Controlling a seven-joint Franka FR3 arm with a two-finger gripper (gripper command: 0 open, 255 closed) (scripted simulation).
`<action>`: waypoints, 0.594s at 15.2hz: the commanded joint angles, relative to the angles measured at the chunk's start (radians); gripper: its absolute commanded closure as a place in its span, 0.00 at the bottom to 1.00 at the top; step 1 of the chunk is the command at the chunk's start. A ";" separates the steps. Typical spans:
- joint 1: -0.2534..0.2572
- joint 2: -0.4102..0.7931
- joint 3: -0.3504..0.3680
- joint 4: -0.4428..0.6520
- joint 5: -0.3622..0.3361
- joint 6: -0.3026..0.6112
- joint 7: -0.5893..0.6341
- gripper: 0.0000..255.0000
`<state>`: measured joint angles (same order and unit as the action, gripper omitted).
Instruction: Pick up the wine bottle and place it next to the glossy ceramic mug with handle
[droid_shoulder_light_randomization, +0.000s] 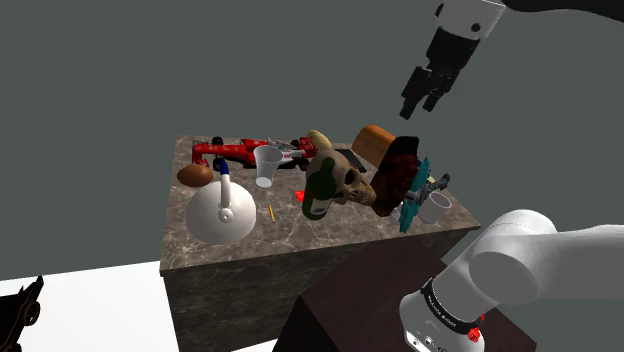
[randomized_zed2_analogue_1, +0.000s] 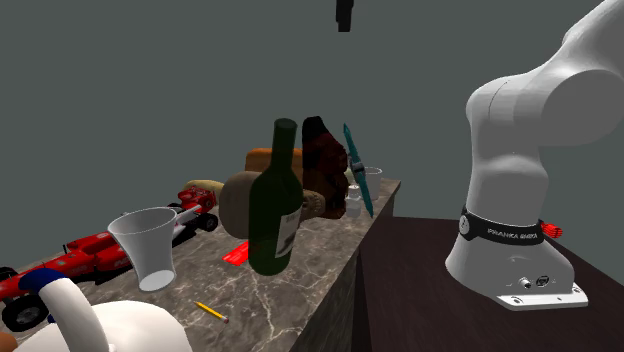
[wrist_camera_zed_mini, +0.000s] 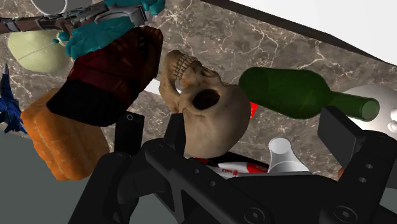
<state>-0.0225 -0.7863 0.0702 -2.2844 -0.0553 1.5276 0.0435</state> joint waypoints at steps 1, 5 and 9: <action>0.000 0.000 0.000 0.000 0.000 0.000 0.000 0.00; 0.016 0.019 0.108 -0.065 0.012 0.098 0.107 0.00; 0.026 0.069 0.219 -0.107 0.013 0.196 0.218 0.00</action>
<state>0.0008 -0.7261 0.2610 -2.3840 -0.0425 1.7045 0.2319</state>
